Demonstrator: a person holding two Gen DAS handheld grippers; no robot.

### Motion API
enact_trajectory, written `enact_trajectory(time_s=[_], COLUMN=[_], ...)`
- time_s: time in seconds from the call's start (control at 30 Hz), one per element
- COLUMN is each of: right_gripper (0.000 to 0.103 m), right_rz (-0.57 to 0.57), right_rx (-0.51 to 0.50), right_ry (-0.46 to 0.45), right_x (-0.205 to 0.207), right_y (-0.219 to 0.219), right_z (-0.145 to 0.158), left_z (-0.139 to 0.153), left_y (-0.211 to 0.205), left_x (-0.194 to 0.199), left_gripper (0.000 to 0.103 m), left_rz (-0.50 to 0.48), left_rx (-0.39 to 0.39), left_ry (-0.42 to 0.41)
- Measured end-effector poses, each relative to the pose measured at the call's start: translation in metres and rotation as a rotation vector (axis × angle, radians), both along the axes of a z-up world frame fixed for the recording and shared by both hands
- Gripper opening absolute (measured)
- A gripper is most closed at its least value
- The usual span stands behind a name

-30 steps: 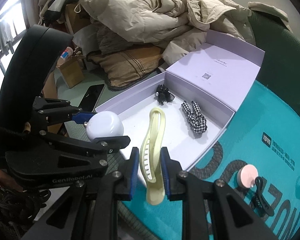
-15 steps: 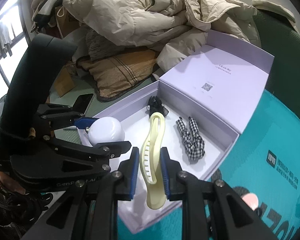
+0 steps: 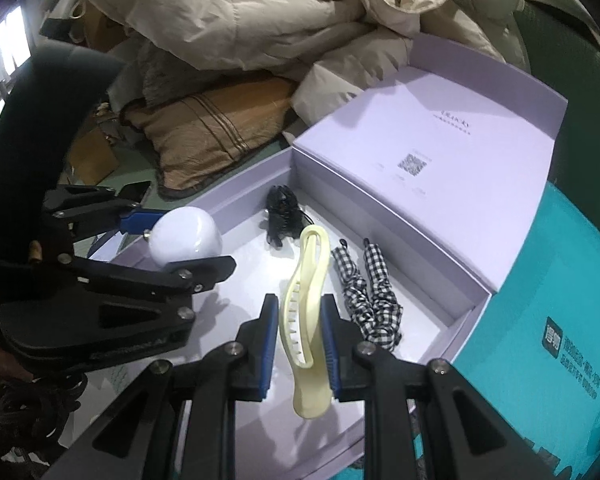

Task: Organize objects
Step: 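Lower both tools into the box and open them to release ball and clip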

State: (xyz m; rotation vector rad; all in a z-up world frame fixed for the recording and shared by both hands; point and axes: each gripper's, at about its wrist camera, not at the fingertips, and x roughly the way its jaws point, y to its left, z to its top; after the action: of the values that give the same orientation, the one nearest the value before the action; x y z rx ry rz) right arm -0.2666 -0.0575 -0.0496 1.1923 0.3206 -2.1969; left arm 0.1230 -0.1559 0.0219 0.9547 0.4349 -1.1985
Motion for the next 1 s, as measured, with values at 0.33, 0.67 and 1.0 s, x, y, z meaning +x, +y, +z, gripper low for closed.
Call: enact_trajectory(time_s=[0.33, 0.67, 1.0], right_gripper=[0.021, 0.021, 0.042], right_rz=[-0.044, -0.052, -0.077], right_rx=[0.044, 0.059, 0.050], right_ry=[-0.014, -0.003, 0.019], right_x=[-0.014, -0.017, -0.012], right_y=[0.002, 0.002, 0.009], right_z=[-0.018, -0.024, -0.014], left_z=[-0.008, -0.014, -0.009], left_y=[-0.008, -0.009, -0.002], left_x=[0.004, 0.006, 0.001], left_gripper=[0.049, 0.050, 0.052], left_rz=[0.019, 0.033, 0.047], left_rx=[-0.018, -0.012, -0.010], left_ry=[-0.026, -0.042, -0.044])
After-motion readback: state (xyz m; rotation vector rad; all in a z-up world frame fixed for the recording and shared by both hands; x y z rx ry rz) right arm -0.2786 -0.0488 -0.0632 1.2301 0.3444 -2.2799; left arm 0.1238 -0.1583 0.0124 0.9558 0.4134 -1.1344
